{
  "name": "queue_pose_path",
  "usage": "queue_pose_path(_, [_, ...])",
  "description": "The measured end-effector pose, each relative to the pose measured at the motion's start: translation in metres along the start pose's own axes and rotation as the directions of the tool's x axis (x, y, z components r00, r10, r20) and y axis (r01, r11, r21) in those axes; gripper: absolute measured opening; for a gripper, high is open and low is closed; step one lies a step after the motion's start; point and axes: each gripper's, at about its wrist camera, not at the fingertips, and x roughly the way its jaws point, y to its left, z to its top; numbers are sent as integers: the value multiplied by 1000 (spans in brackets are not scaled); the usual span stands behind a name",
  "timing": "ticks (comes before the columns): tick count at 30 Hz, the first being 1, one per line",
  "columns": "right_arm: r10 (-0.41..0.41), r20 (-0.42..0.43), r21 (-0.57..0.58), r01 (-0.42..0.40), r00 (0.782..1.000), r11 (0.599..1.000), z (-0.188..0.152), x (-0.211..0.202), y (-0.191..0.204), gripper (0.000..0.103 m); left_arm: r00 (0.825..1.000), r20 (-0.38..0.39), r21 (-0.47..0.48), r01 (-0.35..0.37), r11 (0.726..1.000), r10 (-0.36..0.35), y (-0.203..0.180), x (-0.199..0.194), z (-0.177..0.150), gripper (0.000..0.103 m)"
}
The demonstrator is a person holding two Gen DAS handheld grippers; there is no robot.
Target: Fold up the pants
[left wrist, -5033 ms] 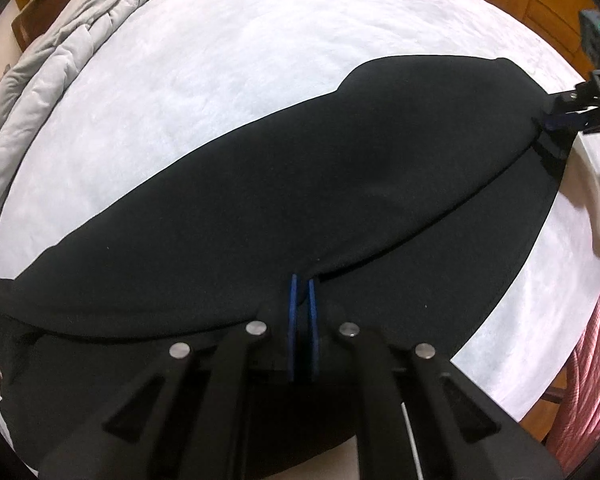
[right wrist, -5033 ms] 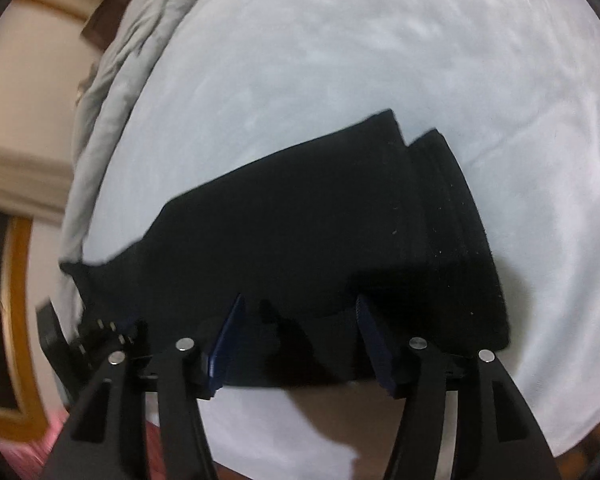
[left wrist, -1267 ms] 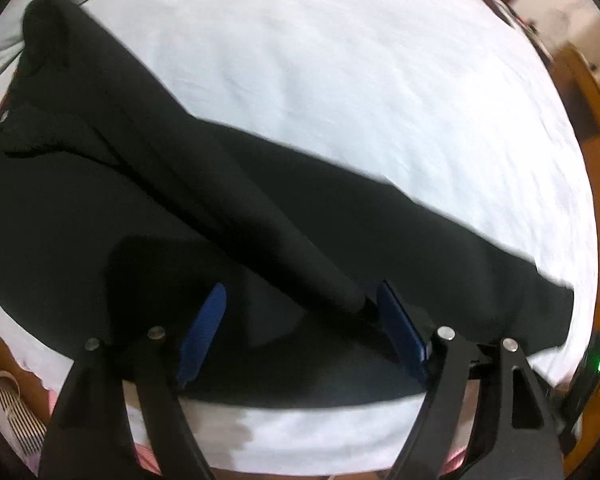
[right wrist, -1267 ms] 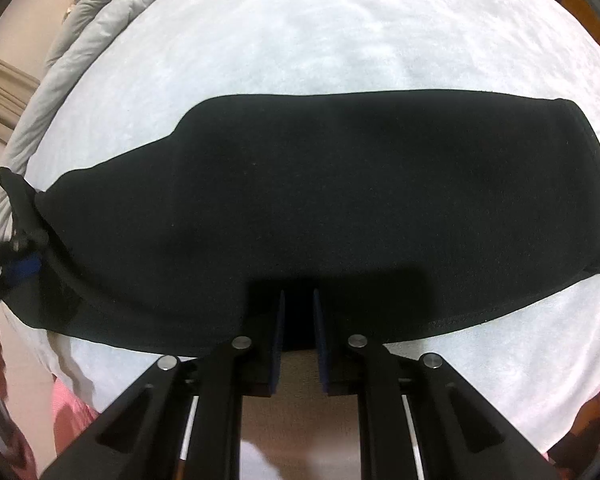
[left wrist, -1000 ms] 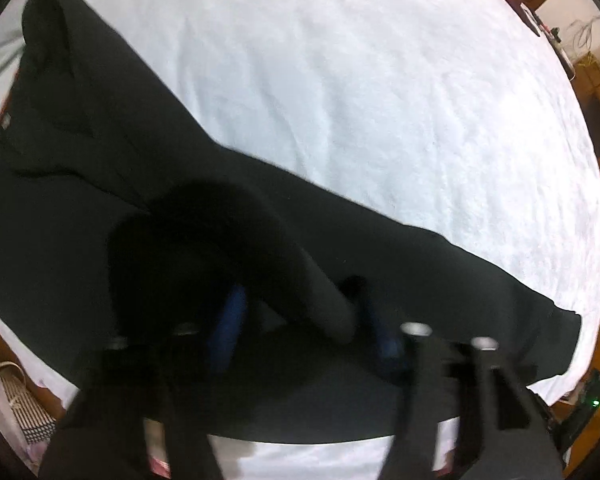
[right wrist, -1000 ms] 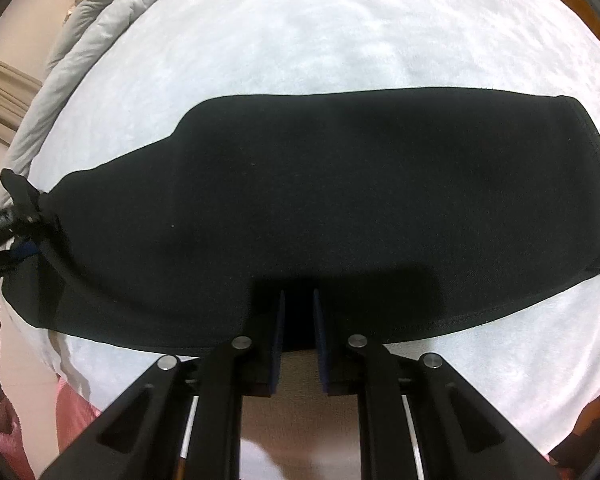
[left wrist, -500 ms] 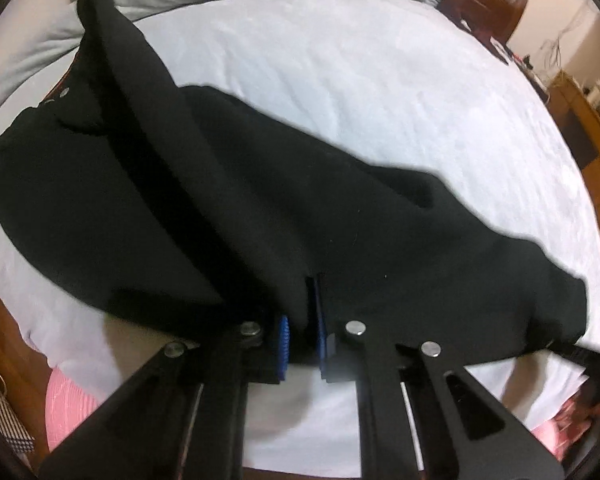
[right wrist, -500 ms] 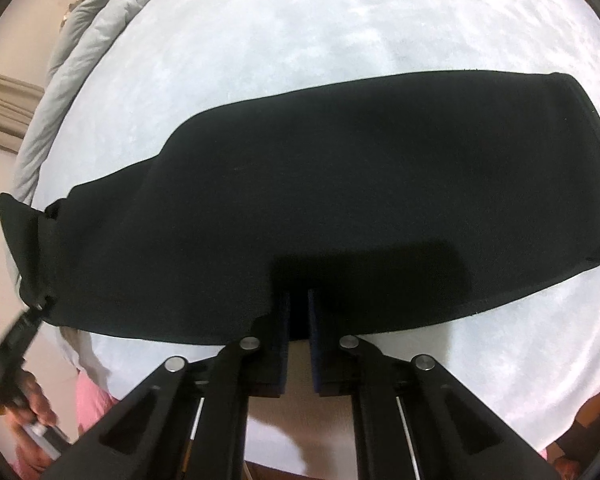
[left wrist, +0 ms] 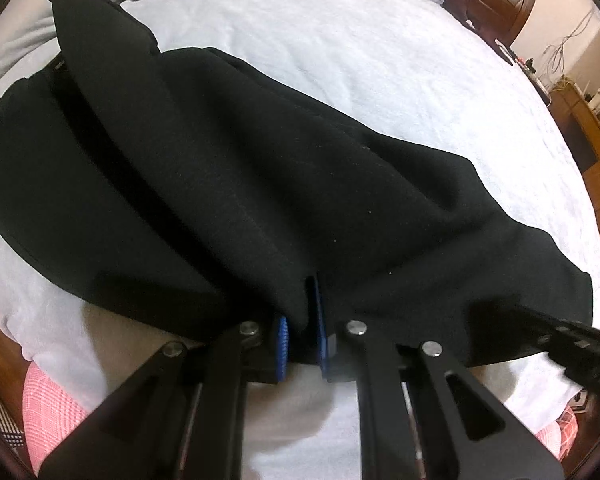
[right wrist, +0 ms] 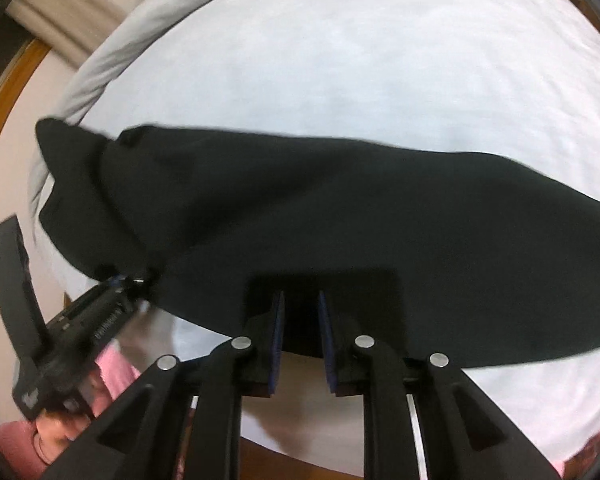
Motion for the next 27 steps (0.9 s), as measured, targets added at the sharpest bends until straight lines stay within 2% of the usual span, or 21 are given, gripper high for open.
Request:
queue_pose_path(3, [-68, -48, 3, 68, 997, 998, 0, 26, 3, 18, 1000, -14, -2, 18, 1000, -18, 13, -1, 0, 14])
queue_pose_path(5, [-81, -35, 1, 81, 996, 997, -7, 36, 1, 18, 999, -41, 3, 36, 999, -36, 23, -3, 4, 18])
queue_pose_path(7, [-78, -28, 9, 78, 997, 997, -9, 35, -1, 18, 996, -82, 9, 41, 999, -40, 26, -3, 12, 36])
queue_pose_path(8, [-77, -28, 11, 77, 997, 997, -11, 34, -3, 18, 995, -94, 6, 38, 999, -37, 27, -4, 15, 58])
queue_pose_path(9, [-76, -27, 14, 76, 997, 997, -11, 34, -3, 18, 995, -98, -5, 25, 1000, -25, 31, -9, 19, 74])
queue_pose_path(11, [-81, -21, 14, 81, 996, 997, -14, 32, -6, 18, 998, -67, -39, -6, 999, 3, 47, -21, 30, 76])
queue_pose_path(15, [-95, -8, 14, 95, 995, 995, -16, 28, -4, 18, 997, -56, -136, -53, 989, 45, 88, -30, 61, 80])
queue_pose_path(18, [-96, -4, 17, 96, 995, 995, -22, 26, -1, 18, 996, -79, -210, -56, 976, 40, 117, -26, 86, 81])
queue_pose_path(22, [-90, -5, 24, 90, 996, 996, -25, 25, -3, 18, 993, -98, -241, -82, 967, 60, 134, -18, 118, 81])
queue_pose_path(23, [-89, -5, 25, 90, 996, 996, -25, 24, -4, 18, 993, -101, -242, -85, 967, 63, 135, -17, 122, 81])
queue_pose_path(25, [-91, -6, 24, 91, 996, 996, -26, 24, -5, 18, 993, -106, -251, -75, 965, 49, 140, -12, 128, 59])
queue_pose_path(27, [-92, -7, 24, 92, 996, 995, -20, 27, 0, 18, 992, -124, -268, -28, 963, -5, 144, -6, 126, 8])
